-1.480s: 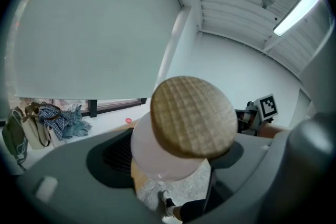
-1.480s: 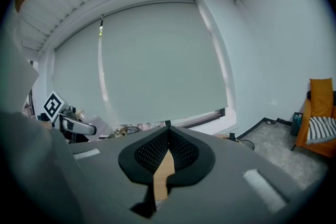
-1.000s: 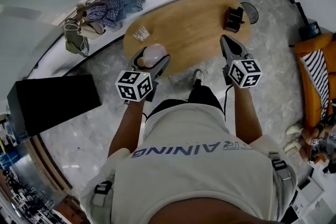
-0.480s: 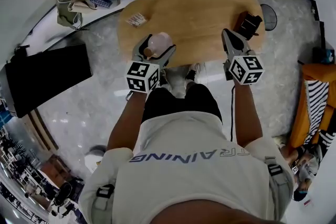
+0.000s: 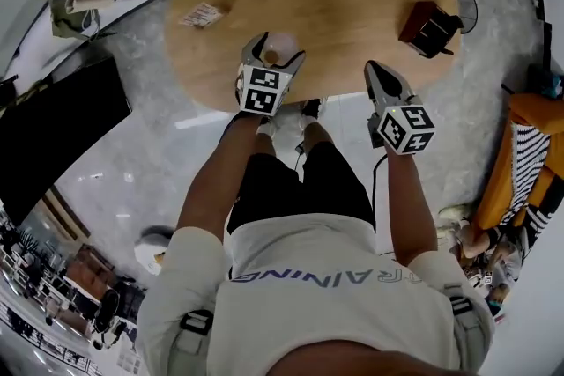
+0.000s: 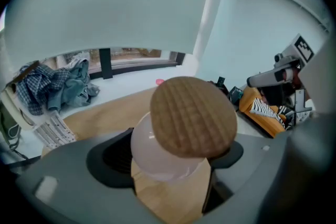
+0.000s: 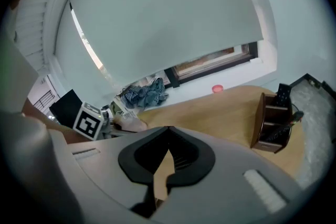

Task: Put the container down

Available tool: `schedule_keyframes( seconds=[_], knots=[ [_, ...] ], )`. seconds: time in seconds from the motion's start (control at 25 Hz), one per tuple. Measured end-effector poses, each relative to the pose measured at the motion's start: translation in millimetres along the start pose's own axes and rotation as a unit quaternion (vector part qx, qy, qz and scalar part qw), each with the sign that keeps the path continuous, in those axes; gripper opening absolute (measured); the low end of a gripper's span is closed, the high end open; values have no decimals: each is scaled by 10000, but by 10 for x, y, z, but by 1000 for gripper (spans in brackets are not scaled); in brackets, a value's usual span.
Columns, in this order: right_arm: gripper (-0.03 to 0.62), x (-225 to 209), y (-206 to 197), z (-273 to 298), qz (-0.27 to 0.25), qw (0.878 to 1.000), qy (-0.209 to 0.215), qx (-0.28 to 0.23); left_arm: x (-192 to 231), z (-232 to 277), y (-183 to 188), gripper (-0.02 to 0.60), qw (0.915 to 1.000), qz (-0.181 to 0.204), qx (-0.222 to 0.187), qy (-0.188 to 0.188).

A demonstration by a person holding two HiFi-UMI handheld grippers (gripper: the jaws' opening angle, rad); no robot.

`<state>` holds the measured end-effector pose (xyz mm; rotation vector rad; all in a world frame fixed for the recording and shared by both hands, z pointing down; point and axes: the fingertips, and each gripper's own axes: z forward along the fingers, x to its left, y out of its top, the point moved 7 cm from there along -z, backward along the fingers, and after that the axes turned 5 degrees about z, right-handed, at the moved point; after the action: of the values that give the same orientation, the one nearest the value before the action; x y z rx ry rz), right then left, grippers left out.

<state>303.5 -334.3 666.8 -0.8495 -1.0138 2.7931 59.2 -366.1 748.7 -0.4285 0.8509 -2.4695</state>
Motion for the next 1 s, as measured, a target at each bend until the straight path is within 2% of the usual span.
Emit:
schedule_keyframes(
  seconds=[0.16,0.4,0.64,0.88,1.0],
  knots=[
    [17,-192,-251,167,341,9988,40,355,-21,589,-131,396,9995,166,273,-78],
    [15,-490,-341,368,739,9962,-88,447,33,1209,-284,396,9977,337,559,169],
    [16,-560,-438,419,759,9953,-33,594,-23,1492,-415,396,9939,517,936,273],
    [15,-599,-532,380,851,9943,-59,635,-67,1584,-400,397,9937,263,1054,288],
    [15,-576,-506,306,823,9949,-62,574,-100,1506,-331,436,9938,302,1048,195]
  ],
)
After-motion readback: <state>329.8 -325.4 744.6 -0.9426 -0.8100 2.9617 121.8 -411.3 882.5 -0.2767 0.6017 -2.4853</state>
